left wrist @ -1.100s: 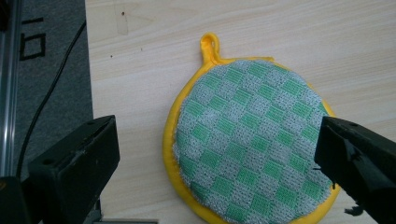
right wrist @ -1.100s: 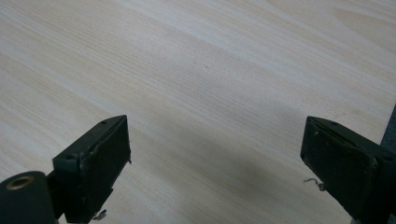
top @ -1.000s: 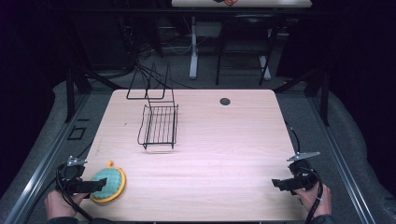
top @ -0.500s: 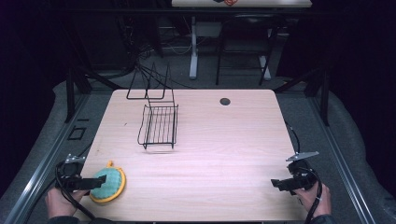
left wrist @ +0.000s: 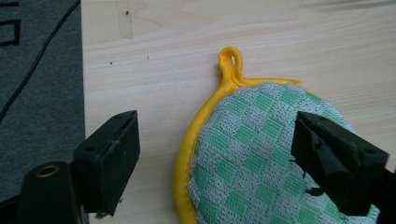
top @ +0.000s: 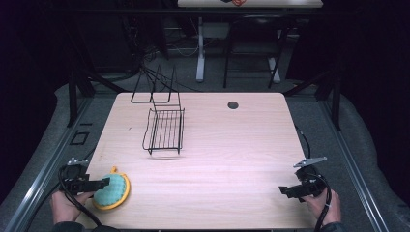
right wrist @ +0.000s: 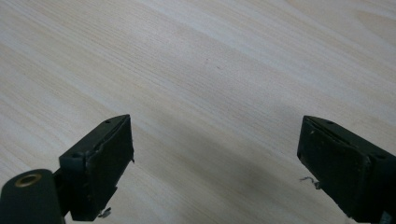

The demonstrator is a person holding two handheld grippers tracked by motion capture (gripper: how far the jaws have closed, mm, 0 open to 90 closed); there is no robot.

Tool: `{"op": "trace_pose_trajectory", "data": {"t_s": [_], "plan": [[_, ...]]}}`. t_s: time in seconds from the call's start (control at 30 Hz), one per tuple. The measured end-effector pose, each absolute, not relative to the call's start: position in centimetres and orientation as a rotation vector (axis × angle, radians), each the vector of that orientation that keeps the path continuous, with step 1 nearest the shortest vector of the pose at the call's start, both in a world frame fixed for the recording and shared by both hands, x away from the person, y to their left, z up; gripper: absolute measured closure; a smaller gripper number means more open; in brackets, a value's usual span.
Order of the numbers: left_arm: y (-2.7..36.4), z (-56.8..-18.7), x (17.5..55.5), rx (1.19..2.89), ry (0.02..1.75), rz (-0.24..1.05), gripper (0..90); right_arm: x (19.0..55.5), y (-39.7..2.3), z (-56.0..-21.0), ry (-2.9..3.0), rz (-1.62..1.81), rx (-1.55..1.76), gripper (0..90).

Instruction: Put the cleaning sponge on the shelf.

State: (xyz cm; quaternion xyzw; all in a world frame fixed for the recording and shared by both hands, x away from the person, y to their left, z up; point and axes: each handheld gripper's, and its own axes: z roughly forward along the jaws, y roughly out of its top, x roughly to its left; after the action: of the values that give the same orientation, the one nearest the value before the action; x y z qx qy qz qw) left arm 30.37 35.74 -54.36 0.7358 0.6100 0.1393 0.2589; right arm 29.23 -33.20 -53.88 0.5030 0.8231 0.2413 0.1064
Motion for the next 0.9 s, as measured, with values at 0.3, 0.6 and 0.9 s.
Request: {"op": "trace_pose_trajectory", "data": {"t_s": [0.3, 0.6, 0.9], "plan": [[35.8, -55.1, 30.7, 1.966, 1.647, 0.288, 42.7, 29.2, -33.0, -53.9, 2.417, 0.727, 1.483, 10.3], [35.4, -55.0, 30.3, 1.97, 1.651, 0.316, 60.9, 29.2, -33.1, -53.9, 2.418, 0.723, 1.478, 10.4], [34.2, -54.6, 30.0, 2.045, 1.621, 0.443, 81.4, 29.0, -33.0, -53.7, 2.412, 0.724, 1.466, 10.4]]}}
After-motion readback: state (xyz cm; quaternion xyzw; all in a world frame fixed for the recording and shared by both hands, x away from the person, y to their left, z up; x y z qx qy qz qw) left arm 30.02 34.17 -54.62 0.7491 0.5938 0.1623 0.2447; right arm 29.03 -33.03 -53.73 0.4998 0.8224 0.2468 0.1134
